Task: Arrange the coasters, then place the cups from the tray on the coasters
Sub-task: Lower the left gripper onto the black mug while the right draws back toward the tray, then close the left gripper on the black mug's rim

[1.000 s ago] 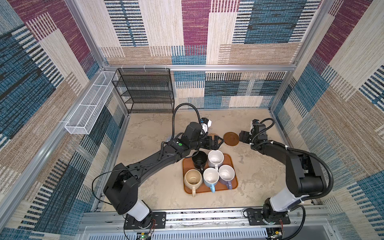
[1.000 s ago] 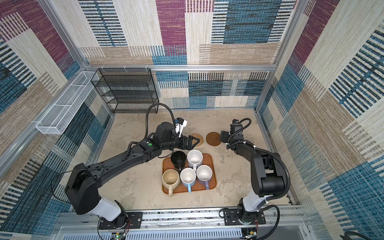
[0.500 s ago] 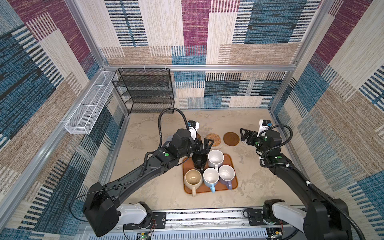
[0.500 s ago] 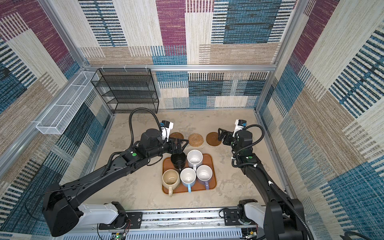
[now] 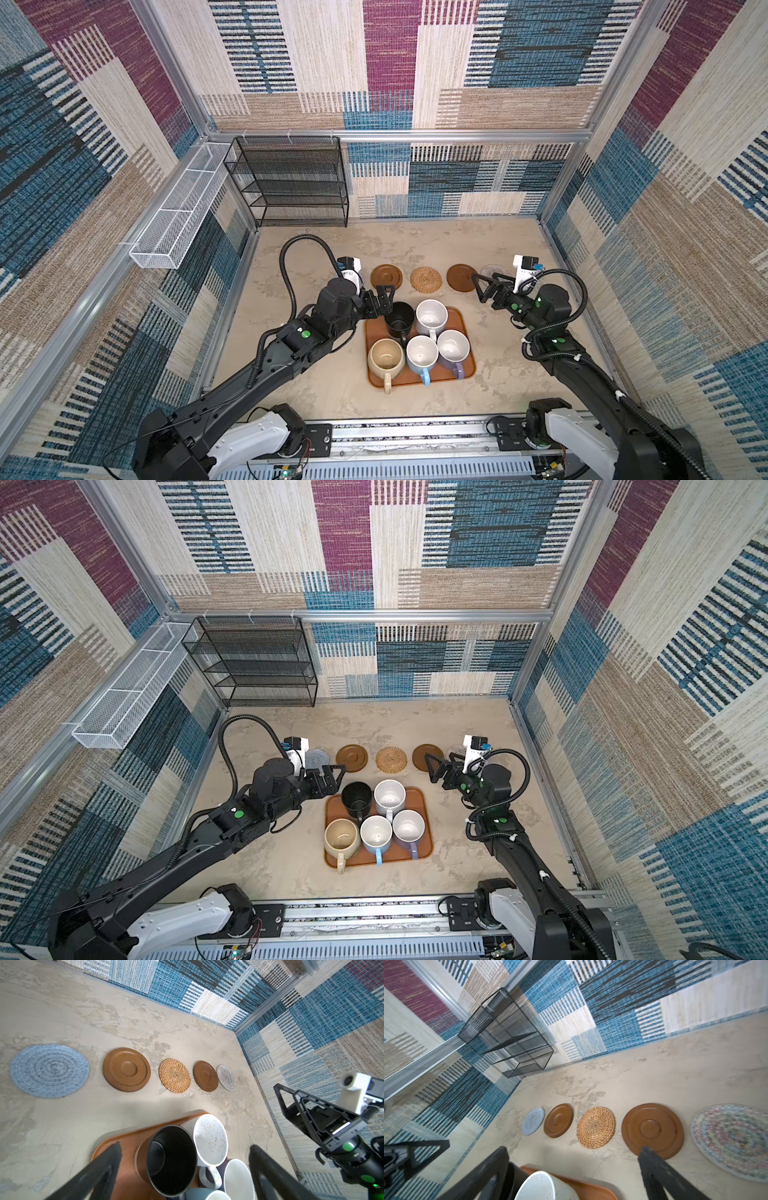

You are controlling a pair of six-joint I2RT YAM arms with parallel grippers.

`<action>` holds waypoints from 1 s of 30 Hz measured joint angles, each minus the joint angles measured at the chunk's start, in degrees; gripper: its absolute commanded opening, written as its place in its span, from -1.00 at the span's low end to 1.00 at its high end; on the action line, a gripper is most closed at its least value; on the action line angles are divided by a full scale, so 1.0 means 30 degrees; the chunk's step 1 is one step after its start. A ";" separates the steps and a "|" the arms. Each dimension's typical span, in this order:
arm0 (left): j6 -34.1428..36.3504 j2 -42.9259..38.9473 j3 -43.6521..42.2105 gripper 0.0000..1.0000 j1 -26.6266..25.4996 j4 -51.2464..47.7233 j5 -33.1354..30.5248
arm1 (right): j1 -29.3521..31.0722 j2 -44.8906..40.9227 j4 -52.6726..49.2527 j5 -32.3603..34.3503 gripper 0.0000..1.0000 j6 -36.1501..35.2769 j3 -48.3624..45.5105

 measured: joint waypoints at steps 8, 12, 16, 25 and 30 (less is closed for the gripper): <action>-0.0240 0.2142 0.2616 0.57 -0.0736 -0.4838 -0.0153 | 0.2980 0.1749 -0.2164 -0.1180 0.93 -0.1668 0.1625; -0.0984 0.3767 0.3949 0.56 -0.1770 -0.7038 -0.0226 | 0.3942 0.2193 -0.2820 -0.0393 0.94 -0.2535 0.1887; -0.2069 0.4962 0.5013 0.33 -0.2790 -0.8524 -0.1020 | 0.4160 0.2477 -0.3330 0.0517 0.93 -0.2907 0.1887; -0.5173 0.7293 0.5683 -0.06 -0.3534 -1.0353 -0.1202 | 0.4350 0.2076 -0.3439 0.0823 0.94 -0.3344 0.1770; -0.5603 0.8255 0.6258 -0.10 -0.4014 -1.0608 -0.1064 | 0.4371 0.2018 -0.3453 0.1042 0.94 -0.3344 0.1770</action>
